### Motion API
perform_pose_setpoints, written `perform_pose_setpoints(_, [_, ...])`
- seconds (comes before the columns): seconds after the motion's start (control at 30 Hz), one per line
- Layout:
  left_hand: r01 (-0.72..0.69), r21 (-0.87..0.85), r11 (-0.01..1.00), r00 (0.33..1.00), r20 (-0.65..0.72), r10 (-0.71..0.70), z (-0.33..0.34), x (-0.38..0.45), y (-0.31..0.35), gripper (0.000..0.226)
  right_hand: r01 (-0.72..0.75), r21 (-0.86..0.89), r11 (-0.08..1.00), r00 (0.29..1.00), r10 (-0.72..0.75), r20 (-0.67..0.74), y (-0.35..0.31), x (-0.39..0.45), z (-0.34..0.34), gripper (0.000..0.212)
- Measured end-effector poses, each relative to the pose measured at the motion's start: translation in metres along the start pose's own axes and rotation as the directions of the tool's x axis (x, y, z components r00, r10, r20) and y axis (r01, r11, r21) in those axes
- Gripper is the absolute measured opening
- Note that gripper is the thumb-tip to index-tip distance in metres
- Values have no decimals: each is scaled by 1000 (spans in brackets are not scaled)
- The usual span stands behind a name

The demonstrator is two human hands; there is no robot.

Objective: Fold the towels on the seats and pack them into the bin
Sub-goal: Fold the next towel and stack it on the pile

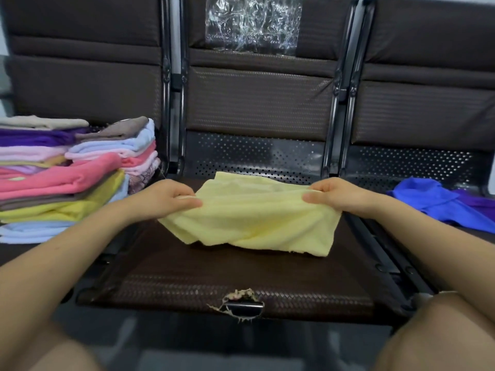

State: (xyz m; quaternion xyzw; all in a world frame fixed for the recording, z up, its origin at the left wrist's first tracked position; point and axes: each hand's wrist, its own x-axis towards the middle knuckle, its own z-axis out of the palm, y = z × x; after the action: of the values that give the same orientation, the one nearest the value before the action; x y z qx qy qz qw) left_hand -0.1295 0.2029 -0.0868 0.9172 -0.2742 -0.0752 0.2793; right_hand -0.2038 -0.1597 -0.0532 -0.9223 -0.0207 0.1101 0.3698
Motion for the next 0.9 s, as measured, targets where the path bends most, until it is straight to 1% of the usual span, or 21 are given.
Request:
perform_pose_setpoints(0.1, [27, 22, 999, 999, -17, -27, 2, 5, -8, 19, -27, 10, 1000, 992, 28, -127, 21, 14, 1, 41])
perform_pose_setpoints(0.13, [30, 25, 999, 999, -41, -29, 5, 9, -10, 13, -31, 16, 999, 983, 33, -178, 27, 20, 2, 44])
perform_pose_setpoints(0.17, [38, 10, 999, 997, -74, -37, 9, 13, -12, 13, -38, 12, 999, 975, 40, -218, 31, 23, 5, 44])
perform_pose_setpoints(0.23, [46, -55, 997, 987, -149, -54, 21, 25, -15, 15, -32, -36, 999, 972, 23, -235, 35, 28, 13, 38])
perform_pose_setpoints(0.27, [56, -77, 995, 985, -159, -67, 30, 31, -17, 17, -16, -80, 997, 979, -1, -204, 38, 31, 20, 36])
perform_pose_setpoints(0.3, [76, -63, 995, 986, -142, -84, 39, 38, -18, 19, -1, -153, 988, 988, -23, -150, 40, 34, 27, 36])
perform_pose_setpoints(0.37, [123, 34, 992, 992, -34, -121, 57, 48, -21, 21, 12, -285, 958, 1000, -16, -13, 45, 39, 47, 36])
perform_pose_setpoints(0.4, [113, 113, 987, 993, 31, -117, 63, 52, -21, 20, 17, -323, 946, 1000, -10, 24, 44, 41, 54, 34])
perform_pose_setpoints(0.43, [94, 172, 981, 991, 76, -109, 70, 53, -21, 19, 21, -348, 937, 999, -6, 45, 44, 41, 62, 33])
perform_pose_setpoints(0.47, [77, 207, 975, 993, 77, -95, 71, 54, -22, 20, 39, -367, 929, 999, -25, 43, 40, 42, 67, 33])
perform_pose_setpoints(0.53, [54, 185, 981, 997, 42, -63, 68, 51, -20, 22, 63, -377, 924, 998, -51, 41, 33, 39, 70, 33])
perform_pose_setpoints(0.6, [48, 114, 992, 997, 58, -55, 69, 40, -16, 25, 86, -346, 934, 995, -64, 77, 31, 32, 71, 33])
perform_pose_setpoints(0.67, [58, 46, 997, 991, 121, -63, 71, 25, -12, 25, 105, -319, 942, 987, -58, 152, 30, 23, 73, 34])
perform_pose_setpoints(0.73, [111, -113, 987, 976, 197, -88, 70, 8, -3, 27, 96, -247, 964, 968, -33, 248, 26, 11, 71, 34])
perform_pose_setpoints(0.77, [136, -177, 975, 966, 240, -92, 70, -1, 1, 29, 74, -200, 977, 955, -11, 296, 26, 6, 69, 35])
perform_pose_setpoints(0.8, [141, -222, 965, 964, 254, -83, 66, -8, 5, 30, 62, -153, 986, 945, -9, 326, 26, 2, 63, 36])
perform_pose_setpoints(0.87, [115, -294, 949, 979, 198, -57, 52, -16, 12, 29, 57, 8, 998, 946, -56, 320, 28, -5, 47, 30])
perform_pose_setpoints(0.9, [92, -326, 941, 989, 139, -49, 42, -18, 14, 28, 46, 148, 988, 953, -88, 291, 30, -7, 39, 25])
